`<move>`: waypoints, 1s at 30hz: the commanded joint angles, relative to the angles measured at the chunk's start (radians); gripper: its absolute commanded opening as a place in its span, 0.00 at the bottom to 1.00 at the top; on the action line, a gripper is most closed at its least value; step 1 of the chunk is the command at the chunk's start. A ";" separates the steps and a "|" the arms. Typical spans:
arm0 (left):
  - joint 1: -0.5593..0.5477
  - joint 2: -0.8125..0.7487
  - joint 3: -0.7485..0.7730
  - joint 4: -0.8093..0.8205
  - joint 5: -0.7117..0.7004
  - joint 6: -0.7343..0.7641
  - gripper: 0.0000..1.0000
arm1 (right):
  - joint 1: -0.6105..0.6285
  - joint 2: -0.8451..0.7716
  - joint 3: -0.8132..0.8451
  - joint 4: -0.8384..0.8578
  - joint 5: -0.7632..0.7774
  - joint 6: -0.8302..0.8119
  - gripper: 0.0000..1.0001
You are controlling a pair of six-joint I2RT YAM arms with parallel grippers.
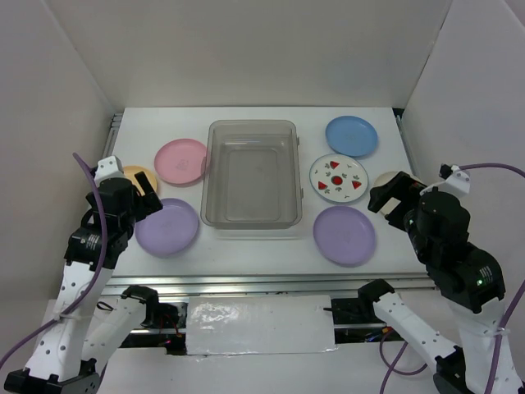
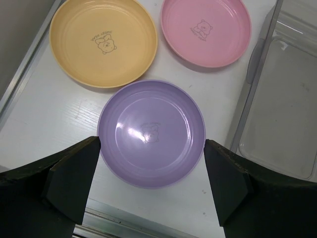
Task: Place the plates into the plastic bin on the countertop
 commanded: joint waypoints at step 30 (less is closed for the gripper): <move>-0.004 0.036 0.013 0.051 0.060 0.016 0.99 | -0.429 0.824 -0.130 0.496 -0.285 0.109 1.00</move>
